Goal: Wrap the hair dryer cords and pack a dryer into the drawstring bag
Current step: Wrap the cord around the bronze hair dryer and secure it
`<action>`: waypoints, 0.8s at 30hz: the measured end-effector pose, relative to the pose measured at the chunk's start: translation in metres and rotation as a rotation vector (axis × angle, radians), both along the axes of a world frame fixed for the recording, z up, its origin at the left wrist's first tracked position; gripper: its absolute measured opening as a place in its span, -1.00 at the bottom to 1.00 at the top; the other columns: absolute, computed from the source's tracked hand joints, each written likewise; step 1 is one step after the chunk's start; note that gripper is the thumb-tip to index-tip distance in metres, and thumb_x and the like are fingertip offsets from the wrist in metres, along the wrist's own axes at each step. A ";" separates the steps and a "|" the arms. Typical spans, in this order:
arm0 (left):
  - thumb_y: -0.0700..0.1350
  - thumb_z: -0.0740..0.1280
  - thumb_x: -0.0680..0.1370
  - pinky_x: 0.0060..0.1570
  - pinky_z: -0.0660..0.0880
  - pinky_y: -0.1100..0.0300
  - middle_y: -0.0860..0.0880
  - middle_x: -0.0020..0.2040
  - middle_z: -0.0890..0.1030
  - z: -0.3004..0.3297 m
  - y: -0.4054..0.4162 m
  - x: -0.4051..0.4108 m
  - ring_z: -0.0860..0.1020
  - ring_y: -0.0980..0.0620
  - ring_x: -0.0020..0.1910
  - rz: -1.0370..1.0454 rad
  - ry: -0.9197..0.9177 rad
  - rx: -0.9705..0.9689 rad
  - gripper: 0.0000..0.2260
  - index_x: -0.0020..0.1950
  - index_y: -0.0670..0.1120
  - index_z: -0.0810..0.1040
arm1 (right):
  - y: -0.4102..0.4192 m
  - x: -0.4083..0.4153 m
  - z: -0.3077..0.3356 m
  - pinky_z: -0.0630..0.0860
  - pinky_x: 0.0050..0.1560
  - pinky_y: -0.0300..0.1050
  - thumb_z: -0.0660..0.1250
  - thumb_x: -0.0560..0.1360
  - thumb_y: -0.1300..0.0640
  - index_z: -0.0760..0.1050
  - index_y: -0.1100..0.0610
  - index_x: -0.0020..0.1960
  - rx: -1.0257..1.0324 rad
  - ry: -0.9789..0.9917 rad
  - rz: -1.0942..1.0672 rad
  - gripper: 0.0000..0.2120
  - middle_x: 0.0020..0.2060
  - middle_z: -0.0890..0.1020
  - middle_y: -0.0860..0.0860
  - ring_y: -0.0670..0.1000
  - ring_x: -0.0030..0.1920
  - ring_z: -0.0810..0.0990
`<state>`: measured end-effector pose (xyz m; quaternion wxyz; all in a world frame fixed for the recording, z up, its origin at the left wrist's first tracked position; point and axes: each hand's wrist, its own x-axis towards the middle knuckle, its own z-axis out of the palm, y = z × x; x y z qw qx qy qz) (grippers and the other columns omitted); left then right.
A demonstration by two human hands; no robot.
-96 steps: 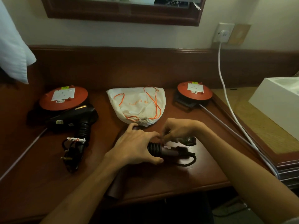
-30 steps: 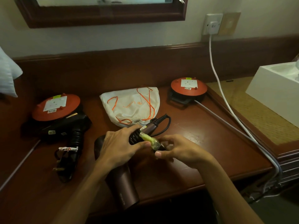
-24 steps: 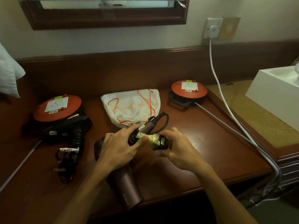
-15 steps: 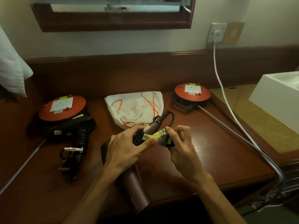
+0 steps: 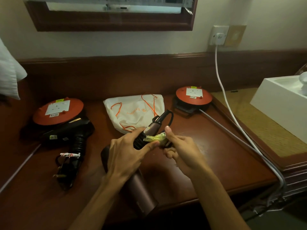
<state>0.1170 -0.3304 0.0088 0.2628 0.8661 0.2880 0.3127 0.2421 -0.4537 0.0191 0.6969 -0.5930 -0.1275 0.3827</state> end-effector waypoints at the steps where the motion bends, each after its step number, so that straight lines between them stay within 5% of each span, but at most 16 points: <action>1: 0.50 0.28 0.40 0.09 0.54 -0.12 0.11 0.05 0.71 -0.001 -0.001 0.001 0.65 0.03 0.07 0.001 -0.009 -0.004 -0.38 0.32 0.16 0.57 | 0.008 -0.002 -0.001 0.40 -0.45 -0.25 0.43 0.54 0.00 0.62 0.37 0.06 0.009 -0.041 -0.050 -0.60 -0.23 0.67 0.22 -0.02 -0.45 0.45; 12: 0.47 0.07 0.56 0.13 0.55 -0.15 0.15 0.05 0.68 -0.005 -0.002 -0.002 0.62 0.17 -0.01 0.041 -0.090 -0.063 -0.42 0.34 0.15 0.57 | 0.018 -0.003 -0.001 0.57 -0.10 -0.04 0.40 0.55 0.28 0.66 0.24 0.09 0.194 -0.247 -0.085 -0.86 -0.09 0.70 0.22 0.11 -0.12 0.64; 16: 0.48 0.12 0.52 0.13 0.57 -0.17 0.20 0.01 0.68 -0.007 -0.004 0.000 0.64 0.17 0.00 0.108 -0.182 -0.142 -0.41 0.30 0.16 0.61 | 0.017 -0.005 0.005 0.63 -0.03 -0.09 0.36 0.56 0.32 0.66 0.11 0.14 0.218 -0.389 -0.055 -0.77 -0.04 0.72 0.13 0.06 -0.04 0.68; 24: 0.56 0.07 0.49 0.05 0.60 -0.12 0.17 -0.09 0.69 -0.011 -0.004 0.003 0.66 0.15 -0.06 0.133 -0.137 -0.124 -0.34 0.31 0.17 0.60 | 0.021 -0.004 -0.001 0.60 -0.02 -0.08 0.35 0.58 0.28 0.64 0.24 0.18 0.200 -0.196 -0.088 -0.80 -0.01 0.71 0.20 0.08 -0.04 0.68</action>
